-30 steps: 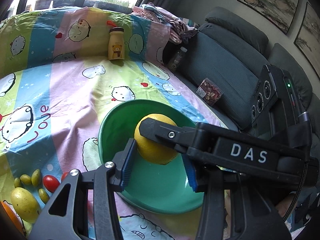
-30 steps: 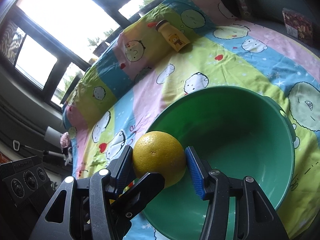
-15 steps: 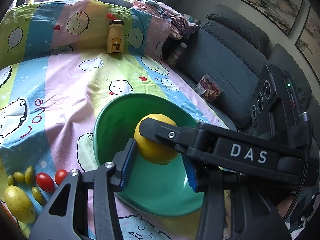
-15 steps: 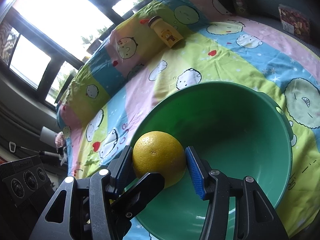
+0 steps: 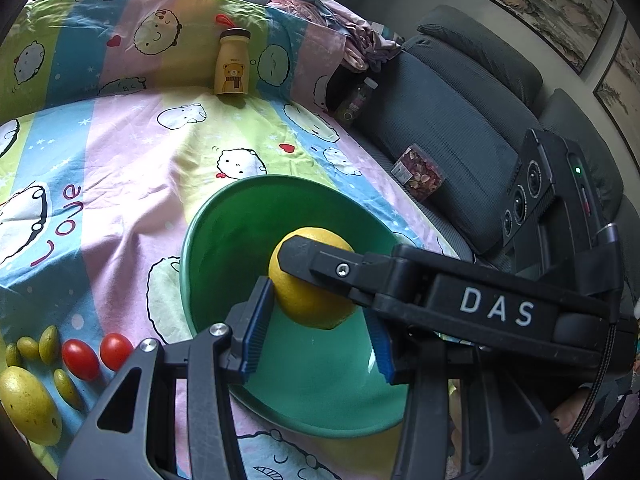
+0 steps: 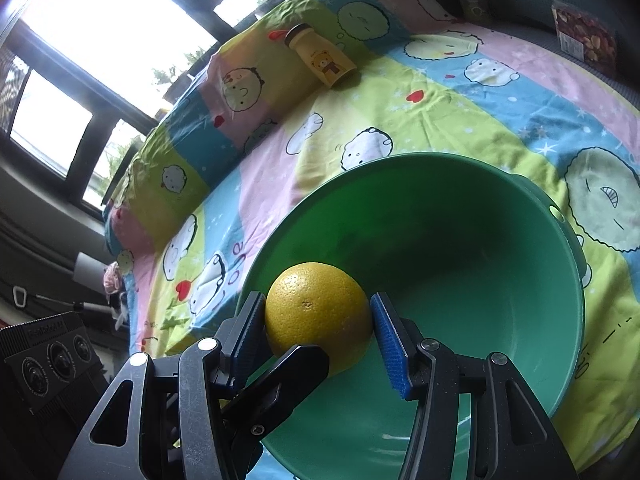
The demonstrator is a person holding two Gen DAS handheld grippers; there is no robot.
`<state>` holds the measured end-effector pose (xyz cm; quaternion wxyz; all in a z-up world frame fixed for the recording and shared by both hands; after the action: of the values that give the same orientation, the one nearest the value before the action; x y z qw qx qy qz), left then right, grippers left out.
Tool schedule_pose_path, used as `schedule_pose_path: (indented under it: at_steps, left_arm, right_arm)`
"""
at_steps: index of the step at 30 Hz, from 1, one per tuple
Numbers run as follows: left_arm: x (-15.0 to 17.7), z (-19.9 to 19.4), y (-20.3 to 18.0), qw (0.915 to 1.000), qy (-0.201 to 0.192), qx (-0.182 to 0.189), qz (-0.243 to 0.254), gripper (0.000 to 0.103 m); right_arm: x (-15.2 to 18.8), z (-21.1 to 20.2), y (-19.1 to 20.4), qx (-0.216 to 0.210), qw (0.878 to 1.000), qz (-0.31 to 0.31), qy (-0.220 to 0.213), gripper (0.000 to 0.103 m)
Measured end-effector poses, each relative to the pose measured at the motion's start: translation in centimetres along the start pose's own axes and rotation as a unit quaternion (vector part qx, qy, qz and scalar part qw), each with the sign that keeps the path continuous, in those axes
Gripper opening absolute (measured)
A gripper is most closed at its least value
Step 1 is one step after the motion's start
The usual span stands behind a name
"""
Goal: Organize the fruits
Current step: 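Lower the grapefruit into the green bowl and open the right gripper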
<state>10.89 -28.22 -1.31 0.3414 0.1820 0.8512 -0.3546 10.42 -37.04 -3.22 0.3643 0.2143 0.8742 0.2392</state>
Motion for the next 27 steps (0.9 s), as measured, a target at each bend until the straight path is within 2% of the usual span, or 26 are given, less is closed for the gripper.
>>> schedule_pose_path:
  at_steps: [17, 27]
  left_arm:
    - [0.08, 0.6, 0.24, 1.0, 0.008, -0.001, -0.003, 0.045]
    - [0.34, 1.02, 0.23, 0.9997, 0.018, -0.014, 0.003, 0.043]
  right_arm:
    - [0.12, 0.29, -0.36, 0.005, 1.0, 0.006, 0.007, 0.056]
    - [0.25, 0.8, -0.91, 0.008, 1.0, 0.015, 0.016, 0.056]
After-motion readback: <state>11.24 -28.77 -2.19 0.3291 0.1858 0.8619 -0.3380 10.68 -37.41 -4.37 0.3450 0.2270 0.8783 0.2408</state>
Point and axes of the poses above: each gripper's, at about its wrist camera, not at the fingertips, and z roughly the way its jaws point, y to its left, x to its underside, the point moved 6 cm from there along z, roughly the way its jaws point, and after that the axes turned 8 degrees about -y, right-handed, at the moved point
